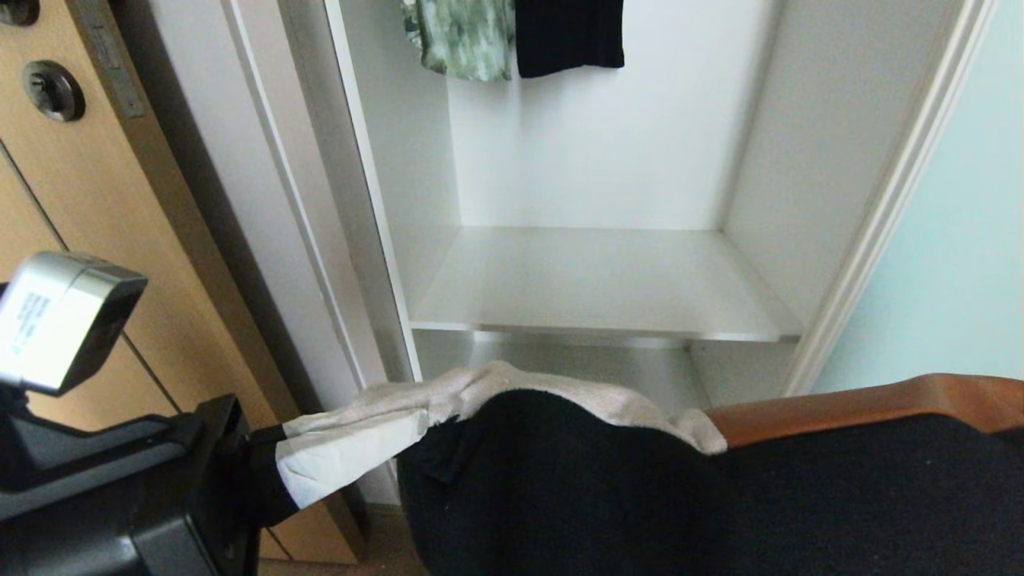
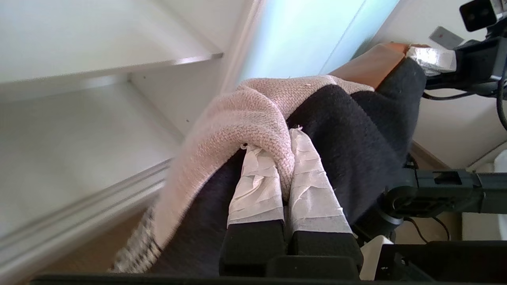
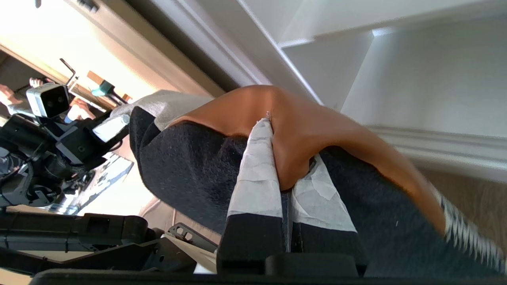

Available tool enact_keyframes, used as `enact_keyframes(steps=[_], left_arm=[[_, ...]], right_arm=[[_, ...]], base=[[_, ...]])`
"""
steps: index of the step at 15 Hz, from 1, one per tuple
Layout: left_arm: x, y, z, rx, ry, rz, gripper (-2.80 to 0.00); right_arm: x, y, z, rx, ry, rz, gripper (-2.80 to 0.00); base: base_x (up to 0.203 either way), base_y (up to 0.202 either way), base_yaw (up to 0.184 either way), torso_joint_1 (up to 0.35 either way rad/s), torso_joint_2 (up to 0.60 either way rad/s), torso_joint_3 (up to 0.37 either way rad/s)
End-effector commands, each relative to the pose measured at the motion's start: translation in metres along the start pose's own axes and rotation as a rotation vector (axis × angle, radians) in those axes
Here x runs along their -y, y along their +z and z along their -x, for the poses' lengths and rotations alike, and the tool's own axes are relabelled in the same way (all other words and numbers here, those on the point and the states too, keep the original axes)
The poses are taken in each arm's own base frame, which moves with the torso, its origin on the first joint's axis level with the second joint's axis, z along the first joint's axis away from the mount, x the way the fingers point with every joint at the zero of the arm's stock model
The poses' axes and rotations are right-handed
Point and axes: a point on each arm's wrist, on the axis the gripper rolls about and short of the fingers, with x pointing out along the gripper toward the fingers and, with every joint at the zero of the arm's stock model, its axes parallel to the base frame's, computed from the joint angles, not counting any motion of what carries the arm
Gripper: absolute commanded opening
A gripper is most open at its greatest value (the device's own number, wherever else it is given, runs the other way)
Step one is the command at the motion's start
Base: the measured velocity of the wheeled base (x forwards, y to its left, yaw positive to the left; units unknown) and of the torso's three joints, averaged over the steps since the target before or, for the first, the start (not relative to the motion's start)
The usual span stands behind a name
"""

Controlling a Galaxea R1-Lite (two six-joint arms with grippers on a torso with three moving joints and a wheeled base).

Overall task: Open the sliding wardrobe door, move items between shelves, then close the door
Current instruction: Place the pillow on the higher shelf

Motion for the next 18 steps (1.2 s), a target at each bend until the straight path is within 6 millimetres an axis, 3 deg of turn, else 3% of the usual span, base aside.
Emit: enact_keyframes(steps=[1, 8, 13, 18], left_arm=[[0.0, 0.0, 0.0, 0.001, -0.002, 0.002, -2.8], [0.0, -0.002, 0.003, -0.001, -0.003, -0.004, -2.8], [0.0, 0.0, 0.0, -0.005, 0.015, -0.043, -2.8], [0.005, 0.037, -0.014, 0.025, 0.065, -0.049, -2.8]], right_arm=[[0.0, 0.0, 0.0, -0.002, 0.003, -0.003, -2.8], [0.0, 0.0, 0.0, -0.001, 0.003, -0.001, -2.8], [-0.001, 0.004, -0.003, 0.0, 0.003, 0.006, -2.8], [-0.013, 0.037, -0.024, 0.029, 0.024, 0.024, -2.8]], base=[[0.195, 0.0, 0.003, 0.004, 0.0, 0.005], [0.181, 0.0, 0.001, 0.005, 0.0, 0.003], [0.0, 0.0, 0.0, 0.0, 0.0, 0.0], [0.0, 0.0, 0.0, 0.0, 0.0, 0.0]])
